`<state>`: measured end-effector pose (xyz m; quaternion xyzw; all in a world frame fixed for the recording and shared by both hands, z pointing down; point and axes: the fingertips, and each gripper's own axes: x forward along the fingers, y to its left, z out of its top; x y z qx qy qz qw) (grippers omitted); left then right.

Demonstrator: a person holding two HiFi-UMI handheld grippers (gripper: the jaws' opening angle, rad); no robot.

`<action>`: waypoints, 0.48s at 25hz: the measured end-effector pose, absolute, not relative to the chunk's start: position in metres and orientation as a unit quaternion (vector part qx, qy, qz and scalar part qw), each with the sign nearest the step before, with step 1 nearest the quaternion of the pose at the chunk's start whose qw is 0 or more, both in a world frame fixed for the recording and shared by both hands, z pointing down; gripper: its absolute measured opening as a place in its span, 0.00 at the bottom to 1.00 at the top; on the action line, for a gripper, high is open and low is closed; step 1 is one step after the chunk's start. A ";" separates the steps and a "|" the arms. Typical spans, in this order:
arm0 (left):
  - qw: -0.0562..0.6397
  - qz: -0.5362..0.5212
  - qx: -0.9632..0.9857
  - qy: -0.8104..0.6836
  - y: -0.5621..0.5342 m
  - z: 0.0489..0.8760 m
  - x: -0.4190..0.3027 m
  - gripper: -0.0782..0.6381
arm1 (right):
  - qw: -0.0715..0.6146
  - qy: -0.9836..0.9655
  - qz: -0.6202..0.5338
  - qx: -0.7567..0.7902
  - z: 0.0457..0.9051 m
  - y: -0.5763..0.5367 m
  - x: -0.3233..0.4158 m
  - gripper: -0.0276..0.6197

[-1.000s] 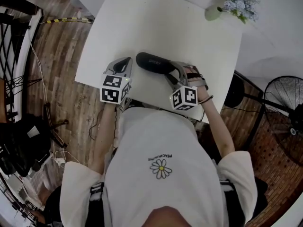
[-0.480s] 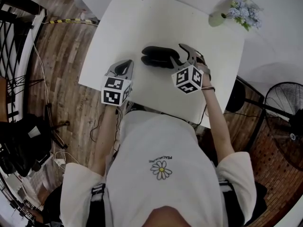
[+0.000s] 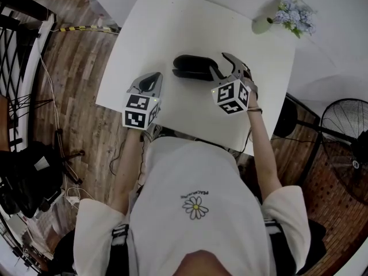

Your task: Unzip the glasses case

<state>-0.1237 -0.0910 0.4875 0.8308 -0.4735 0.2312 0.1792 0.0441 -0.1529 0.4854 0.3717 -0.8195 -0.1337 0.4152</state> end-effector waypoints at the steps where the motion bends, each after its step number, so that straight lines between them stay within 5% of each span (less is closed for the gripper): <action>1: 0.172 0.228 0.835 -0.471 -0.094 0.482 -0.121 0.13 | 0.402 -0.821 -0.128 0.386 0.476 -0.154 0.047 0.40; 10: 0.091 0.051 0.885 -0.454 -0.154 0.351 -0.069 0.13 | 0.082 -0.806 0.020 0.586 0.334 -0.167 0.105 0.39; 12: 0.053 0.012 0.883 -0.466 -0.163 0.317 -0.060 0.13 | 0.031 -0.802 0.035 0.595 0.311 -0.157 0.115 0.32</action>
